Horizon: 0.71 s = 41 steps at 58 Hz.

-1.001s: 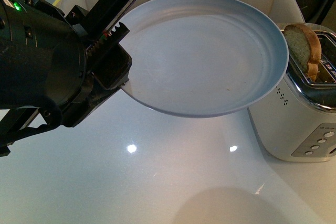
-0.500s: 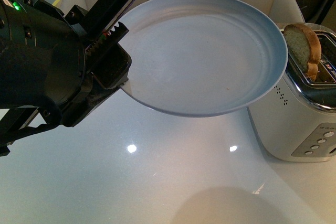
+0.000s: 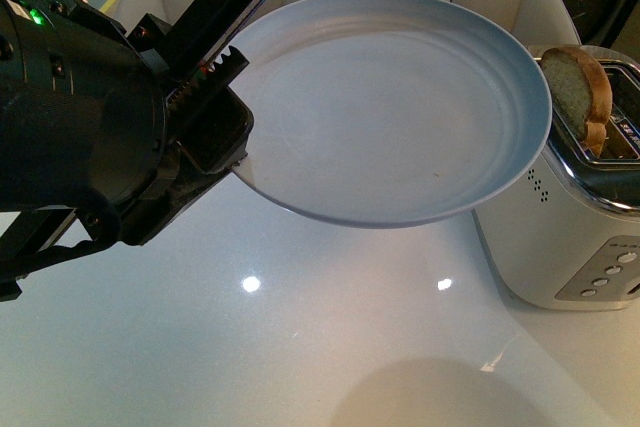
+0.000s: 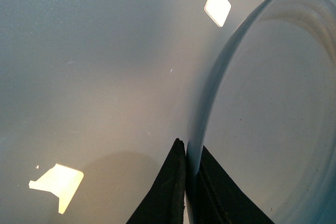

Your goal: Left arm holds plate, right arm toasts bread

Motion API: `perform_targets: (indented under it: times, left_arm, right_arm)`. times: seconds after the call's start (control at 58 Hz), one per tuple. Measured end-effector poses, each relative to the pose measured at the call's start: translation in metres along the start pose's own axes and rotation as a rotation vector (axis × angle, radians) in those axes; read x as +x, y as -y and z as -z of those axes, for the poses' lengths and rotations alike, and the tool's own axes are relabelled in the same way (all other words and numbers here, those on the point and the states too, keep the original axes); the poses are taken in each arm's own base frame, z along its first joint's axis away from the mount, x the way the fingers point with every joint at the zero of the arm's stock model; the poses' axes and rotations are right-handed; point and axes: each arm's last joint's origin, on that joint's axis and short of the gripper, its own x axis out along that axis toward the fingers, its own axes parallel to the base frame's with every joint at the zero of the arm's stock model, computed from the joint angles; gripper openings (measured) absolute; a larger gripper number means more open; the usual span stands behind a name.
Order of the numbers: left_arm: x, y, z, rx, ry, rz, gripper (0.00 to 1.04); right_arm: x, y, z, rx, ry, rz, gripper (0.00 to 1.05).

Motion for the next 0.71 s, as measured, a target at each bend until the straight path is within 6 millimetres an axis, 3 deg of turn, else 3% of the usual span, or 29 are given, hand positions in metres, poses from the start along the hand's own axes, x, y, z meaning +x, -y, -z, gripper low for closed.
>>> perform_targets:
  times: [0.086,0.483,0.587,0.638,0.707]
  left_arm:
    - [0.0,0.0,-0.0001,0.0,0.003,-0.001,0.03]
    - [0.0,0.0,-0.0001,0.0,0.002,-0.001,0.03]
    - [0.0,0.0,-0.0001,0.0,0.002,-0.001,0.03]
    - [-0.0001,-0.0003,-0.0004,0.079,0.039,-0.02,0.03]
    - [-0.0001,-0.0006,-0.0008,0.233,0.055,-0.035,0.03]
  right_arm:
    - [0.0,0.0,0.0,-0.001,0.0,0.0,0.03]
    - [-0.0001,0.0,0.0,-0.001,0.001,0.0,0.65]
    - [-0.0001,0.0,0.0,-0.001,0.001,0.0,0.89]
    - [-0.0001,0.0,0.0,0.0,0.001,0.0,0.97]
    - [-0.0001,0.0,0.0,-0.001,0.001,0.0,0.96]
